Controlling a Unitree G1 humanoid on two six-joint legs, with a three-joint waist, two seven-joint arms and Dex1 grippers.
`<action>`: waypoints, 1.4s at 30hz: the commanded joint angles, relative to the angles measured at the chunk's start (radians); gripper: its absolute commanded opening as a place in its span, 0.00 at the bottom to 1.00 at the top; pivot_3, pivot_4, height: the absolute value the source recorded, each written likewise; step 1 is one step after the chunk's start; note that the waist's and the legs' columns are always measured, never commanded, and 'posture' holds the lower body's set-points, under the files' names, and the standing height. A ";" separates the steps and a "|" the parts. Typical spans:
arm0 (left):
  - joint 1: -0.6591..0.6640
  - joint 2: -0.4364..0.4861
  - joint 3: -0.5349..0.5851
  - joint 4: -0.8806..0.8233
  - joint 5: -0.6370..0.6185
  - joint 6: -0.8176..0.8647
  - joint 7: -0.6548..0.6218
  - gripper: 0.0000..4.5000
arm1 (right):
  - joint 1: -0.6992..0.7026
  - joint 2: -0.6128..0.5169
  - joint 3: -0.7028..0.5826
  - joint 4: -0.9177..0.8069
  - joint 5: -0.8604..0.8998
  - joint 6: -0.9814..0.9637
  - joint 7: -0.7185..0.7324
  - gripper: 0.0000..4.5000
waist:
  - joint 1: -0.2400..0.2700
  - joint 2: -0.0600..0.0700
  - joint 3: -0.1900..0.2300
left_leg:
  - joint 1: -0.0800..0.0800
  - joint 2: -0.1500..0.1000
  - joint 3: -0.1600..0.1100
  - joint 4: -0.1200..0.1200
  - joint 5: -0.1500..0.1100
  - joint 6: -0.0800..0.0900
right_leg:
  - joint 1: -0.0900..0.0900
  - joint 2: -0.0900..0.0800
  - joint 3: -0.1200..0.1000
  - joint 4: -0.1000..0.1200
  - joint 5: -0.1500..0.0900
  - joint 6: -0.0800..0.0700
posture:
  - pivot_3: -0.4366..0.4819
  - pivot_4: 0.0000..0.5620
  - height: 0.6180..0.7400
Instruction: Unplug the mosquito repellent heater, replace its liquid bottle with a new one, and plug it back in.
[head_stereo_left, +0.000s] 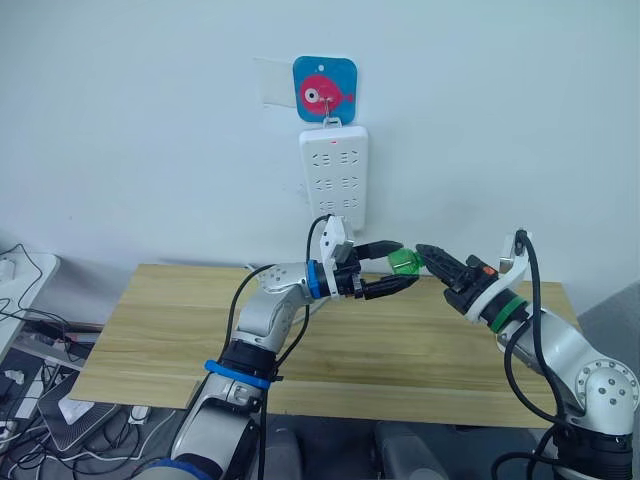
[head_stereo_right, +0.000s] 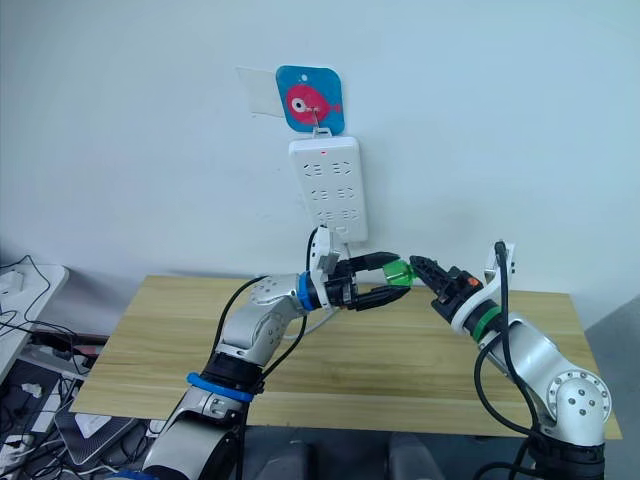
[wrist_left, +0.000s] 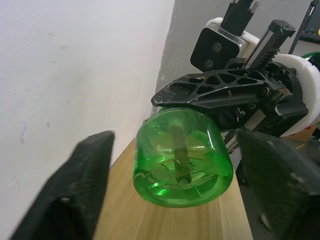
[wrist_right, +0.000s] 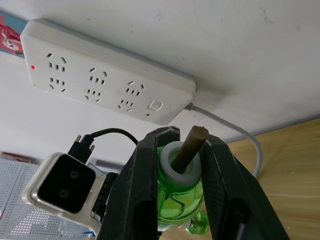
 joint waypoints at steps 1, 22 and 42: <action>-0.011 -0.008 -0.001 -0.022 -0.009 -0.002 -0.003 0.99 | -0.006 -0.016 0.011 -0.021 0.037 -0.038 0.017 0.17 | 0.000 0.000 0.000 | 0.000 0.000 0.000 0.000 0.000 0.000 | 0.000 0.000 0.000 0.000 0.000 0.000 | 0.48 0.23 1.00; -0.002 0.221 -0.114 -0.077 0.102 -0.066 -0.212 0.99 | 0.133 -0.338 0.373 0.352 -1.392 -0.501 0.445 0.17 | 0.016 -0.001 0.000 | 0.000 0.000 0.000 0.000 0.000 0.000 | 0.000 0.000 0.000 -0.003 0.000 0.000 | 0.50 0.26 1.00; 0.022 0.211 -0.104 -0.088 0.126 -0.079 -0.176 1.00 | 0.084 -0.178 0.253 0.746 -1.662 -0.856 0.598 0.62 | 0.021 -0.001 0.000 | 0.002 0.000 0.001 0.003 0.000 0.000 | 0.002 0.000 0.000 0.002 0.002 -0.003 | 0.53 0.25 1.00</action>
